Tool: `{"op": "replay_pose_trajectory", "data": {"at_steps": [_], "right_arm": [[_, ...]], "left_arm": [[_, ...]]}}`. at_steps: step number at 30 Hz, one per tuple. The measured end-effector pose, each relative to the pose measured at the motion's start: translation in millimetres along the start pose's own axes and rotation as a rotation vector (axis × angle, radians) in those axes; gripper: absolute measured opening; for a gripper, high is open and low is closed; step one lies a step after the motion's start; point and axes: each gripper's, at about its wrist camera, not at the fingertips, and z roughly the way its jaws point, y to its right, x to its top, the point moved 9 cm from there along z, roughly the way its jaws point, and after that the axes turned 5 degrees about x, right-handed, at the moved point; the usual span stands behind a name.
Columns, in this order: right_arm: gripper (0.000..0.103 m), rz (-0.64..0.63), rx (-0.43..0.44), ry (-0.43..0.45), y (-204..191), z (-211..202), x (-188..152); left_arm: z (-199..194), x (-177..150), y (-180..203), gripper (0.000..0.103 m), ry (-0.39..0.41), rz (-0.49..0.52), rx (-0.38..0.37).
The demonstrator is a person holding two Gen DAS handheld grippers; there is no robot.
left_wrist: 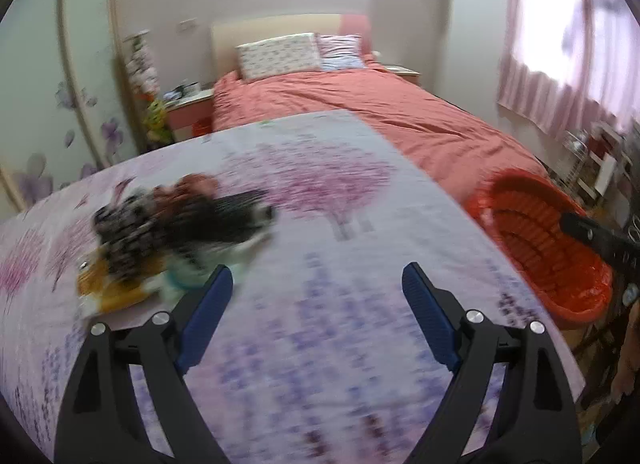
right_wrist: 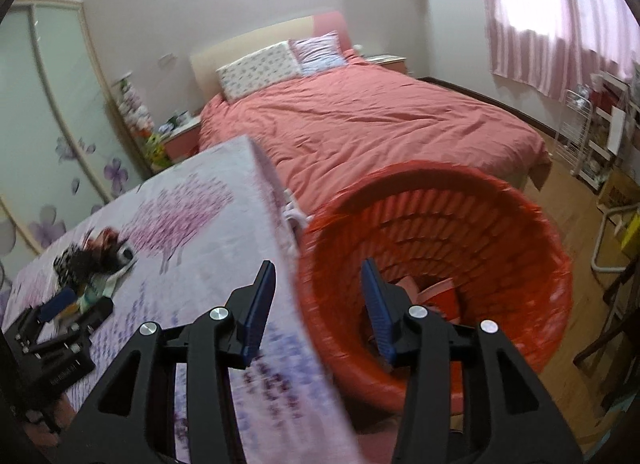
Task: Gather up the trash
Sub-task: 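Drop the green cloth into the basket with the left tool while the right tool drops the hair clip, then grasp the black floral cloth with the left tool while the right tool grasps the black mesh item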
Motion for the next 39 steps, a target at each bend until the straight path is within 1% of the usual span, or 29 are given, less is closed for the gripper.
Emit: {"op": "replay_pose_trajectory", "data": {"at_steps": [4,6,8,13,15,17,21,24,27,28,29,30,31,33,35,37,39], "right_arm": [[0.045,-0.055,0.019,-0.034,-28.2,8.4,-10.5],[0.045,-0.076,0.029,-0.047,-38.9,11.1,-14.2],[0.045,-0.084,0.038,-0.055,-47.4,11.8,-17.9],[0.046,-0.106,0.058,-0.077,-70.6,18.2,-24.9],[0.046,-0.115,0.063,-0.085,-77.9,21.3,-26.5],[0.045,-0.121,0.066,-0.091,-83.7,24.1,-28.3],[0.046,-0.136,0.066,-0.105,-90.6,29.9,-30.7],[0.046,-0.141,0.066,-0.113,-93.3,33.0,-31.9],[0.046,-0.144,0.067,-0.123,-96.8,36.9,-33.7],[0.046,-0.145,0.068,-0.125,-98.0,37.6,-34.1],[0.046,-0.147,0.07,-0.129,-99.7,38.7,-34.9],[0.046,-0.151,0.07,-0.132,-101.5,39.2,-35.9],[0.046,-0.154,0.071,-0.134,-102.8,39.8,-36.4],[0.046,-0.163,0.073,-0.137,-106.7,40.5,-37.6],[0.046,-0.17,0.078,-0.14,-112.4,41.8,-37.7],[0.046,-0.175,0.09,-0.142,-120.4,43.3,-37.8],[0.046,-0.181,0.108,-0.144,-131.9,44.6,-37.7]], "left_arm": [[-3.3,-7.2,-45.0,0.086,0.008,-0.057,0.05],[-4.3,-10.7,-70.6,0.088,0.017,-0.078,0.1],[-4.5,-11.5,-90.5,0.088,0.016,-0.098,0.123],[0.8,-0.8,-141.6,0.088,0.032,-0.193,0.145],[8.0,6.1,-153.8,0.088,0.028,-0.219,0.148],[14.7,12.8,-159.1,0.088,0.027,-0.225,0.149],[36.3,26.0,-158.9,0.087,0.012,-0.181,0.178],[52.9,28.9,-158.0,0.081,-0.014,-0.168,0.183],[64.3,27.9,-161.2,0.072,-0.034,-0.17,0.182],[68.1,26.8,-162.0,0.063,-0.045,-0.171,0.182],[71.2,25.3,-162.3,0.051,-0.059,-0.175,0.173],[72.3,23.1,-162.7,0.045,-0.067,-0.181,0.16],[72.6,21.6,-163.6,0.034,-0.075,-0.195,0.142],[66.8,21.4,-165.9,0.029,-0.063,-0.212,0.121],[58.8,23.0,-172.9,0.023,-0.034,-0.206,0.139],[50.3,23.4,-180.6,0.02,-0.016,-0.204,0.152],[39.0,22.8,-192.2,0.019,-0.001,-0.218,0.158]]}}
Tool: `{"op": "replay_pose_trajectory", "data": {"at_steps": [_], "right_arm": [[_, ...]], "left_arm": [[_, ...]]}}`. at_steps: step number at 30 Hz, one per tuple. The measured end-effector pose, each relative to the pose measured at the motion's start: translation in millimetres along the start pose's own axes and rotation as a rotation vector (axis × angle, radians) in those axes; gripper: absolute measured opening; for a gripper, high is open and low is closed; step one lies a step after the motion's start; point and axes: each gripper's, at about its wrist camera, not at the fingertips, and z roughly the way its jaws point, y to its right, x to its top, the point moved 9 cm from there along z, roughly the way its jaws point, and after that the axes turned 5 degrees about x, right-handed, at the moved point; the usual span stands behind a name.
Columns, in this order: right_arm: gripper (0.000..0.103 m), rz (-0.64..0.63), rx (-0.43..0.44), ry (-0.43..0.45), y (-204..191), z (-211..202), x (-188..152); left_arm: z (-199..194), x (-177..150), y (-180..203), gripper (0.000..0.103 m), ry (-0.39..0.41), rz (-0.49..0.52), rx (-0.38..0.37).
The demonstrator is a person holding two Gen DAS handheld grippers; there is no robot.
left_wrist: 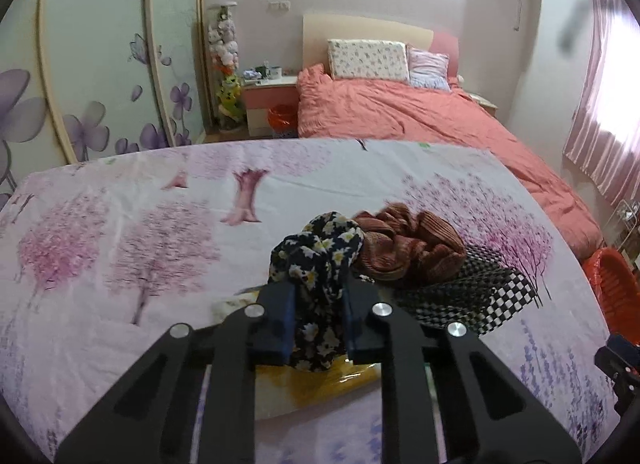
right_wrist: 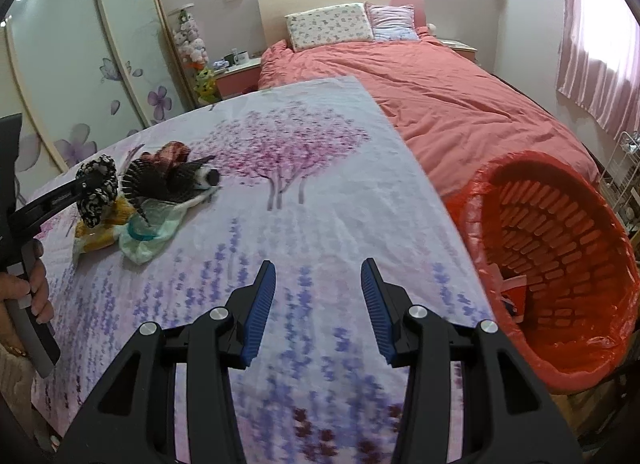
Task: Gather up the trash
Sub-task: 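Grasp the black floral cloth with the left tool while the right tool grasps the black mesh item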
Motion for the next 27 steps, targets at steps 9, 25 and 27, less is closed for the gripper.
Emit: {"op": "replay_pose_trajectory", "data": {"at_steps": [9,25,27], "right_arm": [[0.046,-0.054,0.103,0.021,-69.3,14.2,19.7],[0.039,-0.099,0.125,0.021,-139.3,68.3,52.6],[0.016,-0.096,0.131,0.002,-137.9,74.7,48.8]], "left_arm": [[-35.1,2.8,-66.2,0.019,0.05,-0.042,0.065],[-53.9,-16.4,-130.7,0.019,0.046,-0.113,0.087],[-53.2,-17.9,-131.1,0.019,0.045,-0.115,0.084]]}}
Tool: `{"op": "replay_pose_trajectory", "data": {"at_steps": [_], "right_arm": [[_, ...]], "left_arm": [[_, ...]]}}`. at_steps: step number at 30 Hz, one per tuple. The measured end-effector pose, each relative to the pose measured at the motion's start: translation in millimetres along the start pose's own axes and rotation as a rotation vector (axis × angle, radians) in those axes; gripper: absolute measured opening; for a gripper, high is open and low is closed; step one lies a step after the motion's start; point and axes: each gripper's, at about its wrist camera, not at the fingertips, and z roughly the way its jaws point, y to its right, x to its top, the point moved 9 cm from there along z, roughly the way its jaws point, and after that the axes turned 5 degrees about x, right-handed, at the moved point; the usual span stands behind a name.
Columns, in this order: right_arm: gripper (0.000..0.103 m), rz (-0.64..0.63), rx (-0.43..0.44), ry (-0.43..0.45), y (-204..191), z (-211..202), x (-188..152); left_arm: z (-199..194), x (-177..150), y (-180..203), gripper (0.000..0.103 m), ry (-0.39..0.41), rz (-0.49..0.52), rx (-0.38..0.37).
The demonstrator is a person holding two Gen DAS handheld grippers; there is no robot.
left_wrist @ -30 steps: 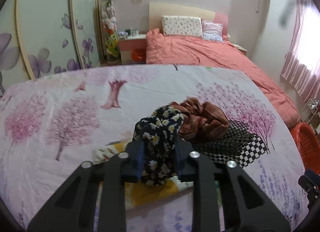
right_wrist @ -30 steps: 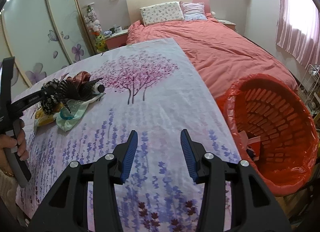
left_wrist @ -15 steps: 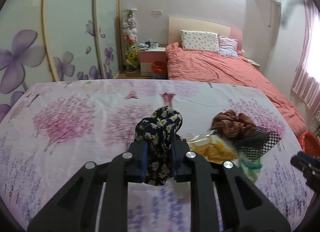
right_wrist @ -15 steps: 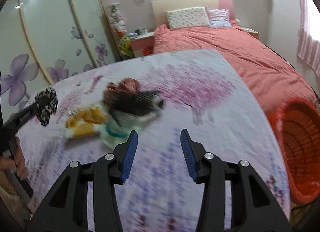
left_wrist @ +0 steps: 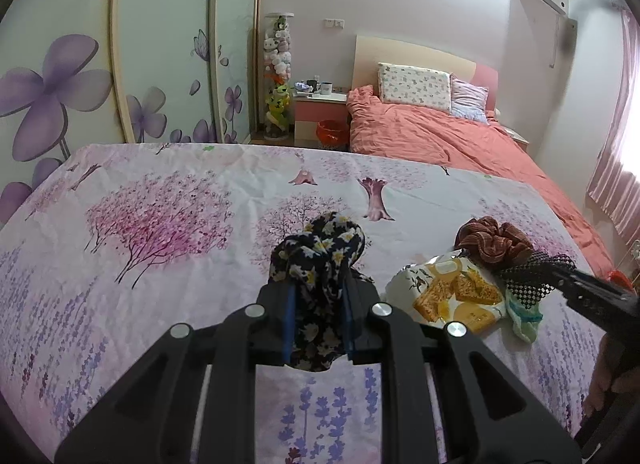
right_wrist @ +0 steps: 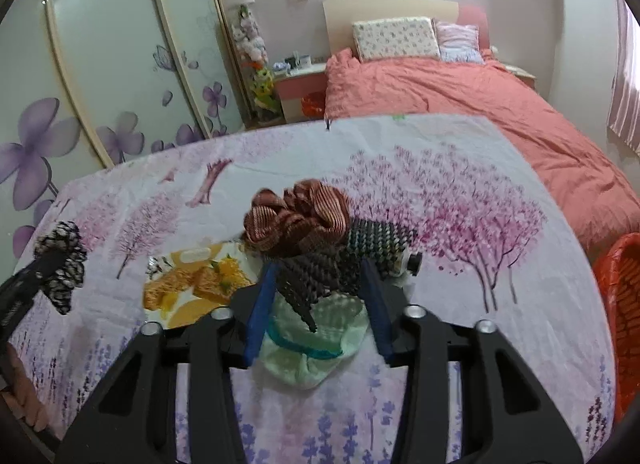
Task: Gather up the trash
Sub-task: 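Grasp the black floral cloth with the left tool while the right tool grasps the black mesh item, then carry both items over the orange basket and open both tools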
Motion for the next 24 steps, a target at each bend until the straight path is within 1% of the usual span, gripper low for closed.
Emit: {"op": "replay_pose_trajectory", "data": {"at_steps": [1,3,9,15,24], "right_arm": [[0.007,0.005,0.003,-0.003,1.9,0.4,-1.5],[0.003,0.009,0.013,0.024,2.7,-7.8,0.3],[0.003,-0.002,0.016,0.115,4.9,-42.2,17.4],[0.003,0.007,0.014,0.198,15.6,-82.5,32.7],[0.003,0.026,0.006,0.246,35.8,-118.5,32.5]], "left_arm": [[-0.1,-0.4,0.6,0.019,0.0,0.001,-0.002],[-1.6,-0.4,1.7,0.019,0.003,0.003,-0.007],[-9.6,2.7,10.0,0.019,0.018,0.009,-0.021],[-21.8,6.1,25.9,0.019,0.033,0.026,-0.041],[-46.7,12.0,64.5,0.019,0.06,0.064,-0.091]]}}
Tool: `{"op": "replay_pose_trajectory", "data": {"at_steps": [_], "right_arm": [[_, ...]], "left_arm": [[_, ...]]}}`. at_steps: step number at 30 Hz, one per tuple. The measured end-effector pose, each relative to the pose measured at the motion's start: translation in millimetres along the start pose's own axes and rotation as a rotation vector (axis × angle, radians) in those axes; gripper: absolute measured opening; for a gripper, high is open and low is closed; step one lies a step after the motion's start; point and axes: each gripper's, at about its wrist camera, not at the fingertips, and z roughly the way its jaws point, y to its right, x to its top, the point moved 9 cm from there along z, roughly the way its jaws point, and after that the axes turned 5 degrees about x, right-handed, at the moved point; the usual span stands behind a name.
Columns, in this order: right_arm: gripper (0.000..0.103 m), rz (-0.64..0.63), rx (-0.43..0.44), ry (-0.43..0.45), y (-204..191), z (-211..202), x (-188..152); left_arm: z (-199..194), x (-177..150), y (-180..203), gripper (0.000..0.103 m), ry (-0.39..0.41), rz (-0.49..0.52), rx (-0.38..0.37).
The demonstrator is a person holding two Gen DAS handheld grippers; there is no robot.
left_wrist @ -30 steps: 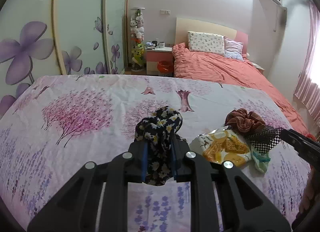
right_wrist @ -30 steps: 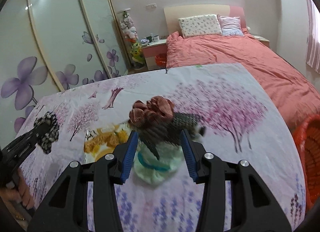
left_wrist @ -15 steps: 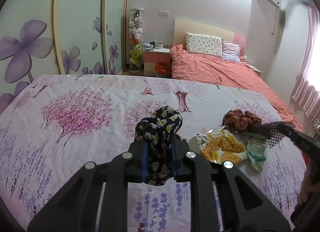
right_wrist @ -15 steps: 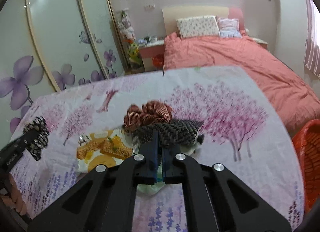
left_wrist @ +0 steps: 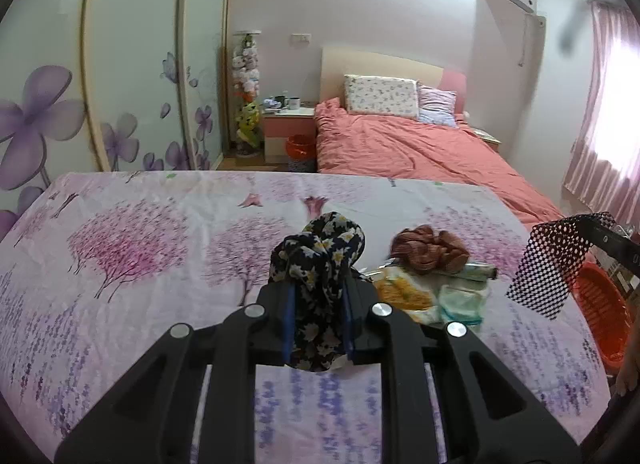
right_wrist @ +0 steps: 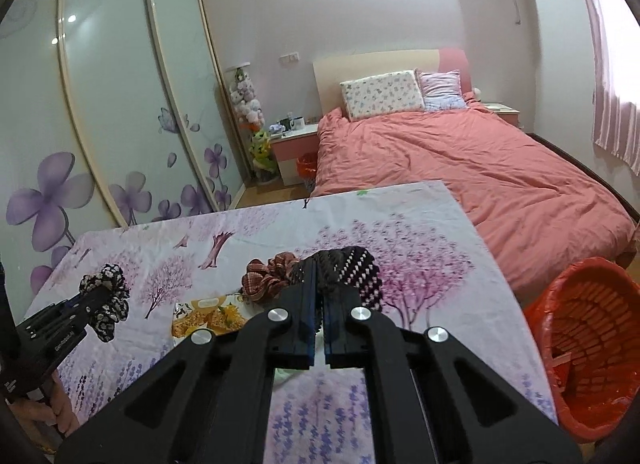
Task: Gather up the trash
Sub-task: 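Carry both items over the orange basket and open both tools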
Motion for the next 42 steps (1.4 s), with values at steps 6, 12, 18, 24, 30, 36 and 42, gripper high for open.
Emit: {"op": "replay_pose_trajectory", "data": {"at_steps": [6,12,18,24,30,36,42], "right_arm": [[0.003,0.006,-0.022,0.029,16.1,-22.1,1.3],[0.003,0.03,-0.058,0.052,42.5,-39.8,1.5],[0.003,0.045,-0.09,0.065,66.7,-54.3,-1.0],[0.003,0.057,-0.12,0.079,92.8,-68.8,-3.5],[0.003,0.091,-0.147,0.103,125.8,-86.6,-3.5],[0.003,0.12,-0.181,0.137,163.9,-107.4,-1.5],[0.003,0.176,-0.21,0.161,209.8,-126.9,-2.0]], "left_arm": [[-9.8,2.7,32.2,0.019,0.009,0.027,-0.047],[-16.4,1.9,66.3,0.019,0.008,0.06,-0.098],[-21.1,-1.6,106.8,0.019,0.002,0.09,-0.166],[-23.0,-6.7,147.8,0.019,-0.009,0.121,-0.233],[-30.3,-13.3,203.2,0.019,-0.022,0.157,-0.323],[-39.3,-20.3,270.8,0.019,-0.036,0.188,-0.436],[-43.7,-32.4,350.6,0.019,-0.059,0.238,-0.555]]}}
